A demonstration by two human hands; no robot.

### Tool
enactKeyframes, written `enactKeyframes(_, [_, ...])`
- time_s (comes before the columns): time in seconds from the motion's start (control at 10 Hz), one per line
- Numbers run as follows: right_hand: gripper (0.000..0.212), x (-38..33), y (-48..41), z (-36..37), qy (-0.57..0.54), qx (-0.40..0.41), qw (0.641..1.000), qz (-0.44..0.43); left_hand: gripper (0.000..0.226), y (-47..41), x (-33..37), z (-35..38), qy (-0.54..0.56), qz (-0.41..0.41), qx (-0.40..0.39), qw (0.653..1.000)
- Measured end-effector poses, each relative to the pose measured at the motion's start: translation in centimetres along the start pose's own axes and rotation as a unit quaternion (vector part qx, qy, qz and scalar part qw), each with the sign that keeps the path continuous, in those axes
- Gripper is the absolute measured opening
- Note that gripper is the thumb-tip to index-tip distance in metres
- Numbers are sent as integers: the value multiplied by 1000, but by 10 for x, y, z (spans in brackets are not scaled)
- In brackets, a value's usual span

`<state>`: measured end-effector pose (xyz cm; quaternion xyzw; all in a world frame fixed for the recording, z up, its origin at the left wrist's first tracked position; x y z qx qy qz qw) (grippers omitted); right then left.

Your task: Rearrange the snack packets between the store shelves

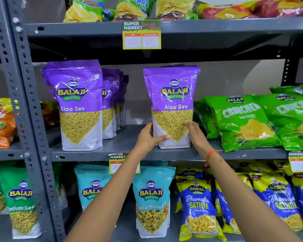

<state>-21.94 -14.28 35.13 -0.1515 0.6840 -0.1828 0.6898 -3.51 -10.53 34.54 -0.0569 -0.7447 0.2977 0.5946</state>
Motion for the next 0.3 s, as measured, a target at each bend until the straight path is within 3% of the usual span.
enactKeyframes(0.1, [50, -6, 5, 2, -1, -14, 1000, 2, 69, -1, -1, -2, 2, -13, 10, 1000])
enactKeyframes(0.3, [53, -13, 9, 0, -8, 3, 1000, 5, 77, 6, 9, -1, 6, -15, 2, 1000])
Point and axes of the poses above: each hand's wrist, its own y-axis away from the middle knuckle, its own z-axis out of the palm, x = y × z, the point moved 5 cm from there along -y, towards the middle knuckle, and after that the axes turned 10 degrees about x, right-handed, at the moved point
